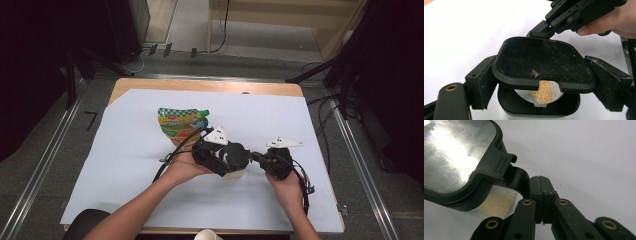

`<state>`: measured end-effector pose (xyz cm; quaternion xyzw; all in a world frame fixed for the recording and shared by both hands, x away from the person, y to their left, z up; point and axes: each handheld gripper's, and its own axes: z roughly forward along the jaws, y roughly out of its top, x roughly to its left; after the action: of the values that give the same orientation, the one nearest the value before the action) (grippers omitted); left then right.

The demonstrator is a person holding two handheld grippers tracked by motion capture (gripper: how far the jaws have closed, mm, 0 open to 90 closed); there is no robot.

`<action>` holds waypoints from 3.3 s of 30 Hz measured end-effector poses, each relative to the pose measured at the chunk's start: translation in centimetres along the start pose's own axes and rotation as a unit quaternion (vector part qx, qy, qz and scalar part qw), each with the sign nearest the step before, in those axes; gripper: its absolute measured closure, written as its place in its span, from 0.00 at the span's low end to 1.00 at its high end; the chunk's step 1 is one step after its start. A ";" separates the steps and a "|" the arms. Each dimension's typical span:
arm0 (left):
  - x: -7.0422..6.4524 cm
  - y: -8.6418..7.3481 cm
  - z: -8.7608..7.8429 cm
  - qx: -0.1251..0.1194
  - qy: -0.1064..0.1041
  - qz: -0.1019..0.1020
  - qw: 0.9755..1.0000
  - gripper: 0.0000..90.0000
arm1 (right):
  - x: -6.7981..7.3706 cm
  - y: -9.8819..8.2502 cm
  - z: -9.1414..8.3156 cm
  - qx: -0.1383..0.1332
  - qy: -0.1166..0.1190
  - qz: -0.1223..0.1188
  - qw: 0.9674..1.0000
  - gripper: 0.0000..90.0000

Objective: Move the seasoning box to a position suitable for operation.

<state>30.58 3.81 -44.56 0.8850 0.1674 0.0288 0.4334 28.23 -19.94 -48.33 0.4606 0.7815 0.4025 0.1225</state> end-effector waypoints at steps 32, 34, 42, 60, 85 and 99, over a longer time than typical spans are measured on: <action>-0.8 3.3 -1.0 0.015 -0.077 -0.044 0.996 0.73 | 0.5 -0.3 -0.2 0.002 0.012 -0.014 1.000 1.00; -1.1 3.4 -0.9 0.015 -0.082 -0.042 0.996 0.73 | 0.7 -0.3 -0.2 0.003 0.010 -0.014 1.000 1.00; -1.5 3.7 -0.1 0.009 -0.101 -0.035 0.994 0.81 | 0.7 -0.4 -0.2 0.002 0.010 -0.008 1.000 1.00; -0.3 2.8 -2.8 0.000 -0.097 -0.050 0.994 0.61 | 1.6 -1.2 -2.9 -0.004 0.027 -0.004 1.000 1.00; 2.6 -1.4 -8.5 -0.032 -0.025 -0.070 0.997 0.65 | -0.2 -1.0 -0.3 0.007 0.040 0.003 0.999 1.00; 4.3 -2.8 -10.3 -0.026 -0.041 -0.112 0.993 0.57 | 2.6 -2.0 -3.4 -0.001 0.074 0.007 0.997 0.88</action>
<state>31.90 14.58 -40.70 0.8497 0.2467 -0.0513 0.4633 23.66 -20.07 -47.17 0.4348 0.7850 0.4368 0.0622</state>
